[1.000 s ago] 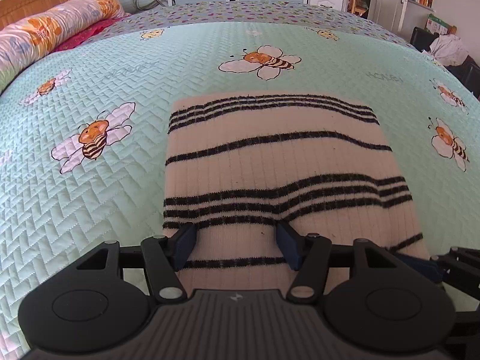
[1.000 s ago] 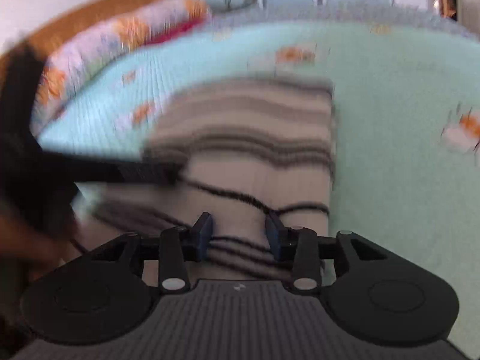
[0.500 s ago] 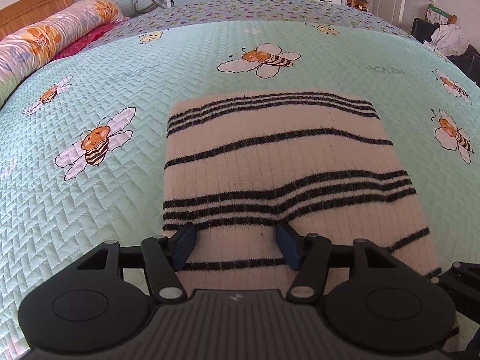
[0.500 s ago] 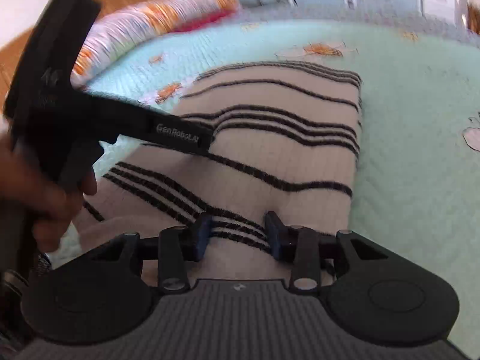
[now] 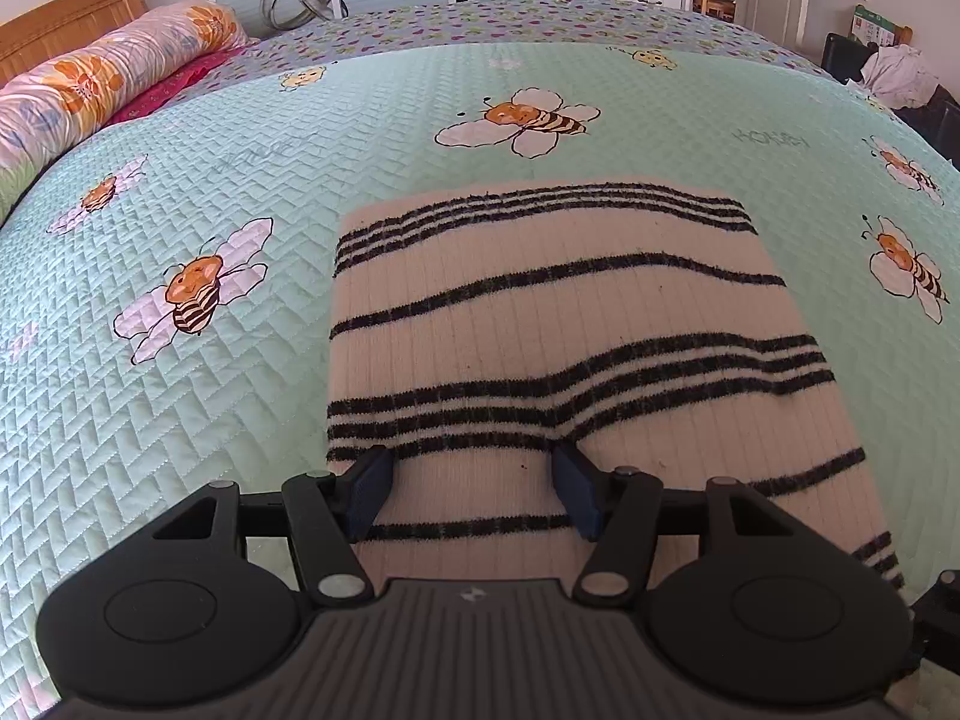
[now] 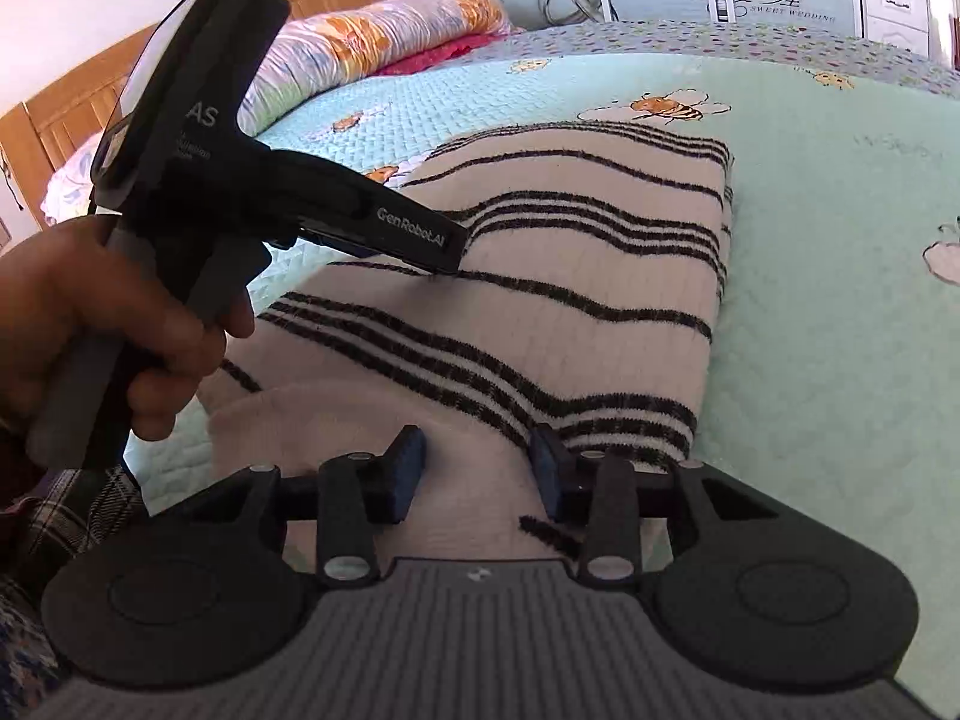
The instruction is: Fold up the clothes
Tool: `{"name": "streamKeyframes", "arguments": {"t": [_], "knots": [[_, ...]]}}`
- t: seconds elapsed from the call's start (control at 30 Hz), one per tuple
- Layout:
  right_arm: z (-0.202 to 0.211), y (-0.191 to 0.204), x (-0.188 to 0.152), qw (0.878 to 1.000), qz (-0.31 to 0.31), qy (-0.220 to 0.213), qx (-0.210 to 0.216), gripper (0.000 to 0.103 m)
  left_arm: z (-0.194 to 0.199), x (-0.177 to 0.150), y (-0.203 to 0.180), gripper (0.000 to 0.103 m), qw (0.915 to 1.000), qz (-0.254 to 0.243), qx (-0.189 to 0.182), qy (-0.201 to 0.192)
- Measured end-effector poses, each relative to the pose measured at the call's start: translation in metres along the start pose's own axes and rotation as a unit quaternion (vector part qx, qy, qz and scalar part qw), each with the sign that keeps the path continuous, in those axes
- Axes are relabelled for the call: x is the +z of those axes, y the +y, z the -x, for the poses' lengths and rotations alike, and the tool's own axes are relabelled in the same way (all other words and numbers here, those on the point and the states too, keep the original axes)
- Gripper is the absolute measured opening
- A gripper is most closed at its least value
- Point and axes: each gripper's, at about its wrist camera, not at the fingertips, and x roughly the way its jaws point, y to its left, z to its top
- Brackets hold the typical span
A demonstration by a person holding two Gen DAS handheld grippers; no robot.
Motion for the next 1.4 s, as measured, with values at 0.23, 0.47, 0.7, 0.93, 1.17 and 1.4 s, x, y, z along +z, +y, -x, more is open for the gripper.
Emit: {"name": "streamKeyframes", "arguments": {"t": [0.23,0.47,0.7,0.93,1.17,1.4], "knots": [[0.026,0.01,0.007,0.998,0.007,-0.04,0.039,0.041,-0.001,-0.002,0.001,0.062,1.0,0.004,-0.002,-0.007],[0.012,-0.003,-0.008,0.999,-0.014,-0.016,0.048,0.041,0.005,-0.008,0.031,0.063,0.9943,0.079,-0.063,-0.036],[0.043,-0.018,0.0,0.994,-0.061,-0.075,0.059,0.041,0.052,-0.021,0.09,0.059,0.9628,0.21,-0.154,-0.071],[0.04,-0.02,-0.004,0.987,-0.09,-0.085,0.103,0.041,0.06,-0.062,0.09,0.059,0.9691,0.17,-0.178,-0.018],[0.025,-0.028,-0.016,0.975,-0.154,-0.046,0.152,0.041,0.04,-0.07,0.091,0.06,0.9762,0.162,-0.144,0.002],[0.067,-0.064,-0.016,0.955,-0.211,-0.128,0.162,0.046,0.083,-0.07,0.103,0.059,0.9638,0.187,-0.169,-0.086]]}}
